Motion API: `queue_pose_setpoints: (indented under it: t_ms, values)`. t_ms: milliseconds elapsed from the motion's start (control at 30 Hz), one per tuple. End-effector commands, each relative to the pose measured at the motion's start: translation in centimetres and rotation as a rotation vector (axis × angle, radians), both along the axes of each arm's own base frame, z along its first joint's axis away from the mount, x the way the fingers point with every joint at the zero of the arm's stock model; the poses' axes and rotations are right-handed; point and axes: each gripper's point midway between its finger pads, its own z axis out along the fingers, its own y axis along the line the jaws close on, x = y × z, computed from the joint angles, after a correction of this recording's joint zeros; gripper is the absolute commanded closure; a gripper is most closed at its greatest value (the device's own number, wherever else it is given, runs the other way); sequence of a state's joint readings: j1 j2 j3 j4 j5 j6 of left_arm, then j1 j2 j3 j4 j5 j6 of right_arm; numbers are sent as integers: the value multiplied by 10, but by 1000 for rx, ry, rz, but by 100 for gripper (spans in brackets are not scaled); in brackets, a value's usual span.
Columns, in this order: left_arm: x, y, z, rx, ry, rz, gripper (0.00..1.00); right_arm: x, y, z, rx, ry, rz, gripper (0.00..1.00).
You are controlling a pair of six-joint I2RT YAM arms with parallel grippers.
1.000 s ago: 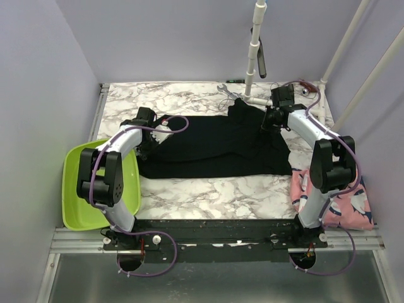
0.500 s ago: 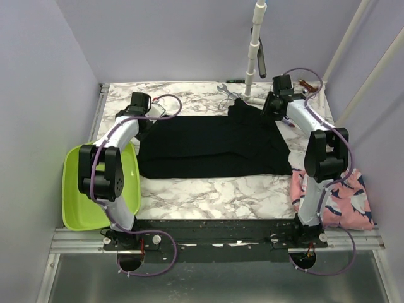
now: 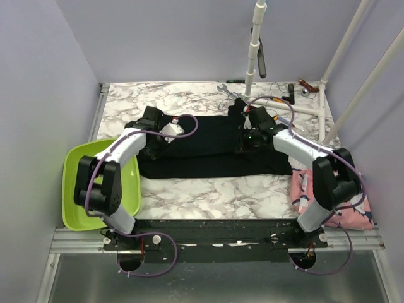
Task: Fold and stack the mixed laundry pile
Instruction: Fold the T-shirt at the center of the board.
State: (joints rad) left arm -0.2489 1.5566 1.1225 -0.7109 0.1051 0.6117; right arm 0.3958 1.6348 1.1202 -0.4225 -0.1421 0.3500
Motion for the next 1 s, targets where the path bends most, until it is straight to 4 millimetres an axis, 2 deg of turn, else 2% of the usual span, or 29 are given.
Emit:
queue_pose_setpoints:
  t_ms: [0,167,267,367,500,667,767,867,967]
  values:
    - [6,12,-31,77,76,63,62,9,26,-21,26,28,50,83]
    - [8,10,-39,72,108,64,62,3,41,-38,10,96,95,89]
    - [11,15,-49,107,119,77,62,9,35,-46,-40,89,55,89]
    - [20,20,-49,140,104,103,62,19,22,-55,-134,92,-2,90]
    - [26,21,-45,139,75,112,61,25,23,-43,-195,33,-12,91]
    - [46,31,-42,177,18,164,61,29,14,-32,-234,-33,-44,91]
    - [53,33,-40,173,5,178,60,20,33,-22,-166,-66,54,91]
    - [53,32,-42,170,13,173,60,-4,61,-24,-101,-55,212,93]
    - [53,32,-45,169,18,172,60,-9,54,-46,-145,9,184,93]
